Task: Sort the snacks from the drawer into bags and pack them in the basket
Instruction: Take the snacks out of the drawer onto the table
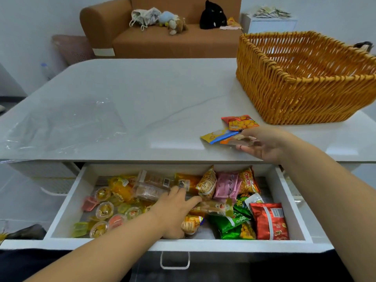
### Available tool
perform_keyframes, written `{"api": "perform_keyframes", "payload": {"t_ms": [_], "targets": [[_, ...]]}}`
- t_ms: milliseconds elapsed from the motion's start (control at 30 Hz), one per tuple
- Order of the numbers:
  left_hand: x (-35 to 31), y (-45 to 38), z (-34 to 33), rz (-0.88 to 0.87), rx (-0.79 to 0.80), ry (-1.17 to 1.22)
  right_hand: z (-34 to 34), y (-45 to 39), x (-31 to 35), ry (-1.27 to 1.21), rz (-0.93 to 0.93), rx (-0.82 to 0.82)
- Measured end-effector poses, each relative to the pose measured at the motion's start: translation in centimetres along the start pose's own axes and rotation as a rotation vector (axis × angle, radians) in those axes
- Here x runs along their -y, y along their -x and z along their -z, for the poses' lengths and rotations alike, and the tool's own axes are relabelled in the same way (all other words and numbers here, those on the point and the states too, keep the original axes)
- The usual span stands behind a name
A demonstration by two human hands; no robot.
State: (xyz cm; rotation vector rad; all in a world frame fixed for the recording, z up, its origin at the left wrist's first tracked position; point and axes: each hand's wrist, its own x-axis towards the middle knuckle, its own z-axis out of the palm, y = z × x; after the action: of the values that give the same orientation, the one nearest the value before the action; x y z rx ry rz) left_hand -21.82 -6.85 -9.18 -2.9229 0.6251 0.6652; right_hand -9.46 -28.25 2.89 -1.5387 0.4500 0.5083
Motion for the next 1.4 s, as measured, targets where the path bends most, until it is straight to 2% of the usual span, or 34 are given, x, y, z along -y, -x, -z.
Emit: {"api": "perform_keyframes", "payload": {"t_ms": [133, 267, 333, 433, 467, 533, 567, 633, 667, 733, 800, 867, 1000, 1067, 1133, 1200, 1267, 1333, 1400], "targets": [[-1.0, 0.7, 0.9, -0.023, -0.002, -0.044, -0.6, 0.2, -0.5, 0.036, 0.066, -0.019], [-0.4, 1.7, 2.5, 0.045, -0.008, 0.068, -1.5, -0.4, 0.1, -0.002, 0.215, -0.044], [0.3, 2.4, 4.2, 0.096, -0.011, 0.166, -1.0, -1.0, -0.4, 0.210, 0.239, -0.124], [1.3, 4.1, 7.4, 0.138, -0.064, 0.267, 0.5, -2.3, -1.3, 0.840, 0.306, -0.289], [1.7, 4.8, 8.3, 0.133, -0.090, 0.294, 0.5, -2.5, -1.4, 0.962, 0.341, -0.344], [2.7, 6.2, 10.0, 0.117, -0.141, 0.370, -0.1, -2.1, -1.2, 1.025, 0.445, -0.461], [3.1, 6.7, 10.6, 0.112, -0.169, 0.410, -0.8, -1.3, -0.9, 1.000, 0.522, -0.466], [4.0, 7.4, 11.5, 0.111, -0.229, 0.455, -2.6, 1.0, -0.3, 0.813, 0.596, -0.298], [4.5, 7.5, 11.9, 0.117, -0.253, 0.463, -3.6, 2.5, -0.2, 0.669, 0.530, -0.144], [5.3, 7.3, 12.4, 0.137, -0.303, 0.464, -5.0, 5.2, -0.8, 0.405, 0.264, 0.189], [6.0, 6.8, 12.5, 0.158, -0.366, 0.432, -5.5, 6.1, -1.6, 0.186, 0.121, 0.355], [6.3, 6.1, 12.4, 0.205, -0.437, 0.360, -5.6, 5.8, -1.9, 0.022, 0.116, 0.338], [6.3, 4.5, 12.0, 0.341, -0.631, 0.195, -5.2, 4.1, -1.1, -0.253, 0.183, 0.092], [6.7, 3.2, 11.6, 0.365, -0.761, 0.097, -4.7, 3.0, -1.1, -0.322, 0.180, -0.022], [7.4, 1.9, 10.6, 0.341, -0.817, 0.032, -4.2, 2.0, -1.5, -0.318, 0.158, -0.095], [7.7, 0.6, 9.2, 0.308, -0.829, -0.012, -3.8, 0.9, -1.9, -0.239, 0.120, -0.135], [7.8, -0.7, 7.9, 0.277, -0.797, 0.054, -3.5, 0.2, -2.3, 0.019, 0.158, -0.207], [7.8, -1.7, 7.0, 0.315, -0.719, 0.220, -3.2, -0.3, -2.5, 0.504, 0.373, -0.330], [8.1, -2.5, 6.9, 0.327, -0.662, 0.361, -3.0, -1.0, -3.1, 0.919, 0.741, -0.394]]}}
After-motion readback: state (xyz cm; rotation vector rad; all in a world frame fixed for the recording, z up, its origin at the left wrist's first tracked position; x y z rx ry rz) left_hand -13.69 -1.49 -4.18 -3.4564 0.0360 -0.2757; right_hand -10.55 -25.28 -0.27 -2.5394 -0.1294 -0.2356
